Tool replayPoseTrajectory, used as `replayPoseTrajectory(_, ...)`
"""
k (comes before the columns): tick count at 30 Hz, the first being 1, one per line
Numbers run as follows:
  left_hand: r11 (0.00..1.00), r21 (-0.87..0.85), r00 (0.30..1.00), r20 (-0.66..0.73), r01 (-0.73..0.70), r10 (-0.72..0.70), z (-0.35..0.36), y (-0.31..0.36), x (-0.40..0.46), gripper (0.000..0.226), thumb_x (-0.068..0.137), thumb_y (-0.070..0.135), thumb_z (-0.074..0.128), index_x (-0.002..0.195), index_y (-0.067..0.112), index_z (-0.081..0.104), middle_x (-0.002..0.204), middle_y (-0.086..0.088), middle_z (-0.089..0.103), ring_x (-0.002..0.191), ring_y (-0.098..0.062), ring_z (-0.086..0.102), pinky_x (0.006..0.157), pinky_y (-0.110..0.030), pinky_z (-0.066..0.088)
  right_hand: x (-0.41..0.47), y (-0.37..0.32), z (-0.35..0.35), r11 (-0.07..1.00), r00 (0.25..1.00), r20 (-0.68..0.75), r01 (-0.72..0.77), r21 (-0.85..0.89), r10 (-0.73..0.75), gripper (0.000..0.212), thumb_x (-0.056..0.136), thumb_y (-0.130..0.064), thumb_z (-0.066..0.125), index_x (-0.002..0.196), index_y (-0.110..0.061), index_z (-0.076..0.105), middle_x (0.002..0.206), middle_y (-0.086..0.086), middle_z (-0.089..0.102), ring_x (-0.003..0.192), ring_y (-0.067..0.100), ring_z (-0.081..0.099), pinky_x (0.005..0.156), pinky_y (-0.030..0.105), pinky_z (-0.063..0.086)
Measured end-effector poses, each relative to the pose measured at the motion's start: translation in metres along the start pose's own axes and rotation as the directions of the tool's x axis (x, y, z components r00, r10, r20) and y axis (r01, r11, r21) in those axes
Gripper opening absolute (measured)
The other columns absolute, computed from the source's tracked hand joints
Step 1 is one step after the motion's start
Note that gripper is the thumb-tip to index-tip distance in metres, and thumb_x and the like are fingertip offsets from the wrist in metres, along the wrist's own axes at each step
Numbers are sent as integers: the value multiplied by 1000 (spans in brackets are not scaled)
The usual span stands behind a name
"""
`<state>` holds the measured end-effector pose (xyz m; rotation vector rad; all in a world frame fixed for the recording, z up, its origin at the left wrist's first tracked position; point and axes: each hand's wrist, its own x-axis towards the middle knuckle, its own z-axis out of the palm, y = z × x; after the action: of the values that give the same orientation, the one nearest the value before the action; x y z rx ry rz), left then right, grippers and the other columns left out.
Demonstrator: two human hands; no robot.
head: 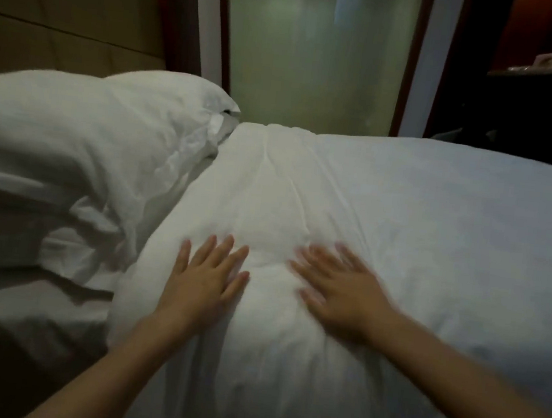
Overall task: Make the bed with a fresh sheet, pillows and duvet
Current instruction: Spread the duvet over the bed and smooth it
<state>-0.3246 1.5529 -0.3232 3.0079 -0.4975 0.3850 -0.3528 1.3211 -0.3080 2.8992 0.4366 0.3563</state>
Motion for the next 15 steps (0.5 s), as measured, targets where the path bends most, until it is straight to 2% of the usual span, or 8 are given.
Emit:
replayPoseTrajectory(1, 1000, 8, 999, 36, 23, -23, -1, -1, 8, 92, 65, 65, -18, 150, 41, 7, 160, 11, -2, 148, -14, -6, 115, -46, -12, -4, 28, -4, 986, 973, 160, -161, -49, 167, 84, 80, -59, -22, 151, -37, 15, 160, -12, 11, 147, 9, 5, 117, 47, -9)
replayPoseTrajectory(2, 999, 8, 996, 71, 50, -50, -3, -1, 17, 89, 69, 67, -15, 151, 40, 5, 160, 11, -4, 147, -15, -9, 114, -50, -14, -11, 52, -13, 934, 894, 269, -341, -110, 359, 75, 84, -55, -13, 152, -35, 14, 161, -10, 8, 149, 16, 0, 114, 53, -13)
replayPoseTrajectory(4, 995, 11, 986, 131, 98, -99, -4, -1, 36, 69, 87, 67, 1, 151, 39, 2, 160, 11, -6, 147, -17, -12, 110, -57, -17, -22, 82, -30, 775, 670, 396, -590, -227, 627, 51, 98, -37, 18, 144, -24, 36, 154, 3, 30, 145, 30, 19, 113, 61, 3)
replayPoseTrajectory(5, 994, 7, 984, 143, 109, -109, -4, 0, 46, 63, 94, 63, 8, 151, 39, 1, 160, 12, -7, 147, -18, -13, 108, -61, -18, -24, 86, -30, 757, 657, 384, -612, -230, 648, 42, 99, -31, 27, 134, -20, 47, 144, 5, 44, 136, 30, 35, 113, 57, 17)
replayPoseTrajectory(7, 993, 5, 980, 163, 118, -117, -4, 0, 69, 61, 96, 61, 12, 151, 38, -2, 160, 12, -9, 147, -19, -14, 103, -66, -19, -14, 77, -24, 788, 776, 190, -616, 19, 602, 37, 101, -34, 28, 121, -18, 54, 129, 5, 55, 118, 26, 52, 101, 39, 40)
replayPoseTrajectory(9, 993, -10, 975, 188, 119, -115, -3, -4, 93, 62, 96, 62, 10, 151, 38, -4, 160, 11, -10, 146, -21, -15, 101, -68, -19, 9, 58, -22, 725, 788, 140, -609, 323, 600, 47, 101, -46, 27, 125, -16, 53, 130, 9, 57, 117, 27, 53, 95, 33, 43)
replayPoseTrajectory(13, 993, -54, 979, 180, 106, -95, 9, -4, 140, 59, 95, 61, 5, 149, 42, -9, 160, 12, -10, 146, -24, -15, 99, -72, -17, 57, 40, -6, 351, 647, 395, -720, 599, 653, 65, 97, -57, 33, 131, -3, 46, 134, 17, 52, 123, 30, 51, 94, 29, 39)
replayPoseTrajectory(15, 993, -80, 987, 146, 83, -71, 23, -2, 157, 57, 95, 60, 4, 148, 45, -11, 159, 14, -11, 146, -23, -15, 99, -73, -17, 61, 53, 8, 186, 559, 414, -727, 661, 718, 53, 96, -52, 44, 104, -4, 65, 111, 14, 65, 108, 29, 61, 83, 29, 45)
